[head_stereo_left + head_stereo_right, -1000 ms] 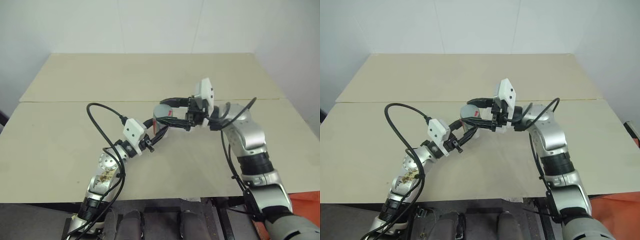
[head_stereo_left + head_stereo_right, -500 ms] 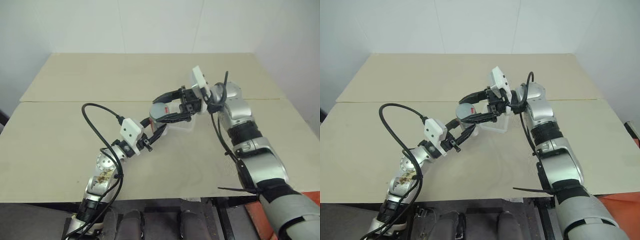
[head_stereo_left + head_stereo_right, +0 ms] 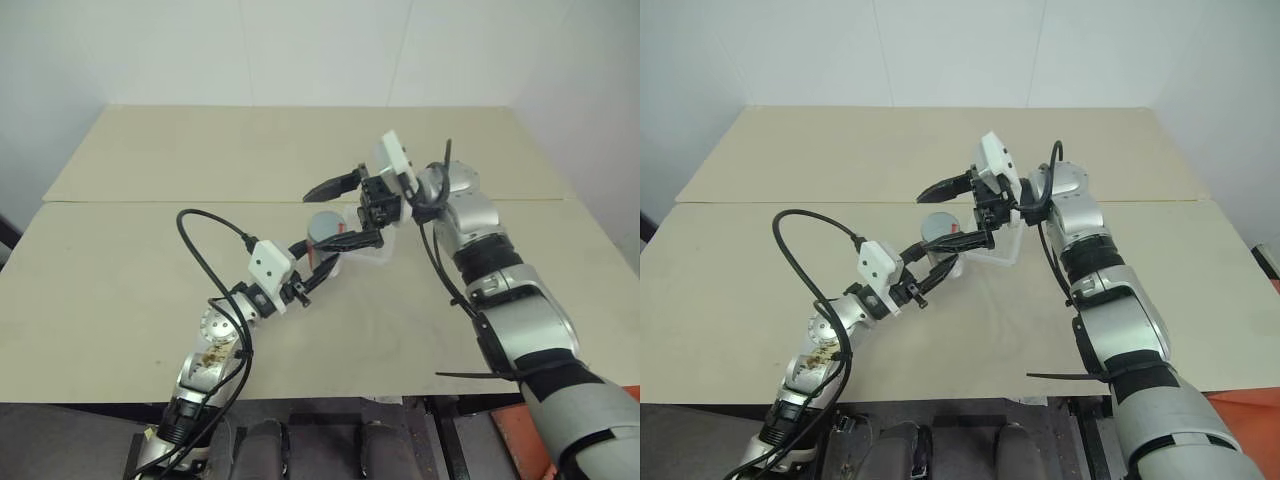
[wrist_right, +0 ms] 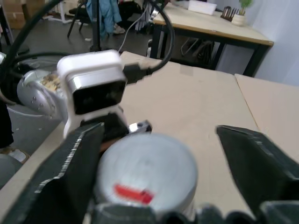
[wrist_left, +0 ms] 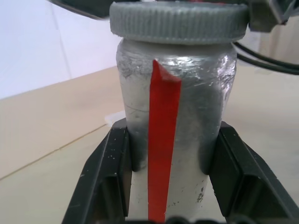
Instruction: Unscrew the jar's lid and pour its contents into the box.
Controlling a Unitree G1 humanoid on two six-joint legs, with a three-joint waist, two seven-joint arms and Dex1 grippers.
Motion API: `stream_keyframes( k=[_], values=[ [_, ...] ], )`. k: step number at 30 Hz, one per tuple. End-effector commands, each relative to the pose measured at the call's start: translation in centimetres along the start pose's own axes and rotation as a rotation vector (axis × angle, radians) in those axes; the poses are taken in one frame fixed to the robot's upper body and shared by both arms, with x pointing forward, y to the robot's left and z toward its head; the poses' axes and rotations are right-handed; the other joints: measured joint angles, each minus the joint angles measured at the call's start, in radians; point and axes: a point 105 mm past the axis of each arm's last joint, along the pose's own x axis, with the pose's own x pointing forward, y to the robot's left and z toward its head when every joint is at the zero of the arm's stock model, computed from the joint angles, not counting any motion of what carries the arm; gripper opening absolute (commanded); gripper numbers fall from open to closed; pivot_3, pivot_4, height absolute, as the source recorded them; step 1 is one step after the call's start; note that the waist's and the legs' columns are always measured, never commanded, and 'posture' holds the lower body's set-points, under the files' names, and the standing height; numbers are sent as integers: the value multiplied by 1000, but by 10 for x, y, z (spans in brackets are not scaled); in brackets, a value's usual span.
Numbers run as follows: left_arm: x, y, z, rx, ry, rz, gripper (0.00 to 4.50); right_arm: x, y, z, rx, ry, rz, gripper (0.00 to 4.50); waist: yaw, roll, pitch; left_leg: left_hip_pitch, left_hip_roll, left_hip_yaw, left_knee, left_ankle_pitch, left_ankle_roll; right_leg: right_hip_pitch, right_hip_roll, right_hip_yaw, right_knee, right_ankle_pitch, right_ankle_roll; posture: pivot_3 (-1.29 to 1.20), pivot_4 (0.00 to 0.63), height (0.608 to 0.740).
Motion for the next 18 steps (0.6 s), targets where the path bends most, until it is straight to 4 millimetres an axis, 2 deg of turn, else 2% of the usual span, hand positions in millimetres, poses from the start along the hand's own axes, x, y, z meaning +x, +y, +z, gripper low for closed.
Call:
stream_keyframes(
  k=[1, 5, 8, 14, 18],
  values=[
    [0, -1, 11, 26, -39, -8, 1921, -16, 2, 26, -97, -100, -77, 4438, 0, 0, 0, 0, 0, 0, 0, 0, 0, 0, 0, 0, 0, 0, 0, 0, 150, 740],
    [2, -2, 10, 24, -39, -16, 1921, -25, 19, 39, -134, -135, -108, 4438, 1, 0, 0, 0, 0, 0, -1, 0, 0, 0, -1, 0, 0, 0, 0, 0, 150, 740],
    [4, -2, 10, 22, -41, -25, 1921, -21, 28, 40, -175, -99, -182, 4438, 0, 0, 0, 0, 0, 0, -1, 0, 0, 0, -1, 0, 0, 0, 0, 0, 150, 740],
    [7, -4, 10, 20, -45, -36, 1921, 5, 25, 42, -200, -117, -434, 4438, -5, 0, 0, 0, 0, 0, -1, 0, 0, -1, 0, 0, 1, 0, 0, 0, 150, 740],
    [7, -5, 10, 18, -48, -38, 1921, 8, 26, 33, -200, -74, -530, 4438, 3, 0, 0, 0, -1, 0, 0, 0, 0, 0, 0, 0, 1, 0, 0, 0, 150, 740]
  ],
)
